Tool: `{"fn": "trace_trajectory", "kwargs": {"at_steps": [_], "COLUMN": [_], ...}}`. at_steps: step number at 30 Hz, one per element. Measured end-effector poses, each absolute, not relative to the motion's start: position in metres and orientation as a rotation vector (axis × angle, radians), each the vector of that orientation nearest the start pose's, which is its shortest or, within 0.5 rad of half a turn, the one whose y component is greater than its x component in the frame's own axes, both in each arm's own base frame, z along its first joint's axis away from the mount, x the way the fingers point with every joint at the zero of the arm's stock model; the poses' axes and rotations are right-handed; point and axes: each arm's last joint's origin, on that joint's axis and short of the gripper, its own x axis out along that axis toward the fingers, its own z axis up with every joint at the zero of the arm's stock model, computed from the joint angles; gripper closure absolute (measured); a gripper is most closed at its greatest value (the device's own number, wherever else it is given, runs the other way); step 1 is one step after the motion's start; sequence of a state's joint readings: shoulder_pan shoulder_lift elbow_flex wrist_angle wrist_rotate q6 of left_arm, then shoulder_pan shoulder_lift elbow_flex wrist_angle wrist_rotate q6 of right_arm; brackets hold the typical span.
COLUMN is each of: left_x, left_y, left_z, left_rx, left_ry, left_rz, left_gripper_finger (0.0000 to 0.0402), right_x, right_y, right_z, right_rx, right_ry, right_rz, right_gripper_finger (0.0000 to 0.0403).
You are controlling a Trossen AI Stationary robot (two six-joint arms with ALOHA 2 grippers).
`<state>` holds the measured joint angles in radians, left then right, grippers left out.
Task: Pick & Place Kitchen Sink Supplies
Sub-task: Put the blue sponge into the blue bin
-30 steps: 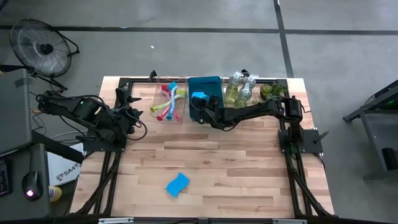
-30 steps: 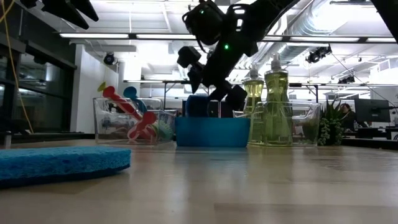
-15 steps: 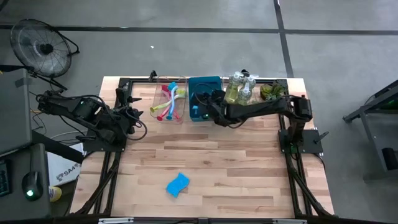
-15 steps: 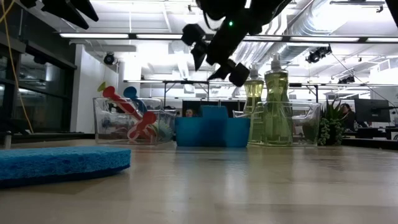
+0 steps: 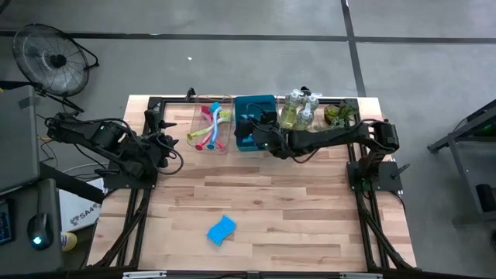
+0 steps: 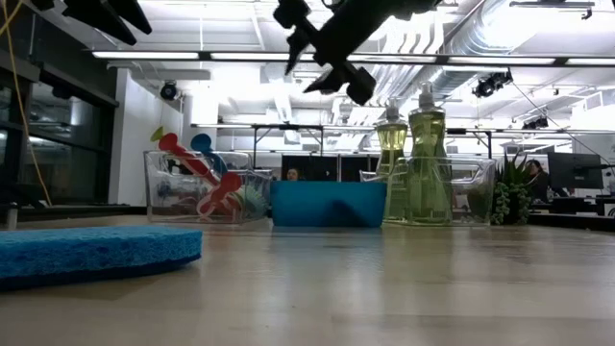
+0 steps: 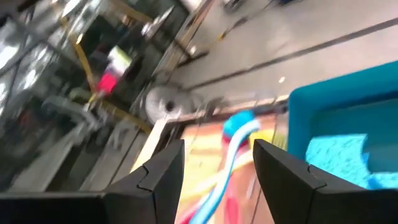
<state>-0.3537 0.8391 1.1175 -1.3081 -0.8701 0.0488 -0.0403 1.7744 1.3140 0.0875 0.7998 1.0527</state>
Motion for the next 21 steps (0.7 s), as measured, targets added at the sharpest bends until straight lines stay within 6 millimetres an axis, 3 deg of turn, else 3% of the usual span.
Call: {"fn": "trace_trajectory", "kwargs": {"at_steps": [14,21], "left_x": [0.112,0.119], "left_y": [-0.021,-0.026], "left_z": [0.35,0.351], "left_rx": [0.56,0.449], "left_ry": [0.869,0.828], "left_rz": [0.328,0.255], "left_gripper_finger": [0.0136,0.0136], "right_x": [0.398,0.392], "right_y": [0.004,0.016], "right_z": [0.292,0.292], "right_rx": [0.698,0.665], "right_ry": [0.144,0.218], "right_rz": [-0.493,-0.467], "right_gripper_finger": [0.0217,0.0217]}}
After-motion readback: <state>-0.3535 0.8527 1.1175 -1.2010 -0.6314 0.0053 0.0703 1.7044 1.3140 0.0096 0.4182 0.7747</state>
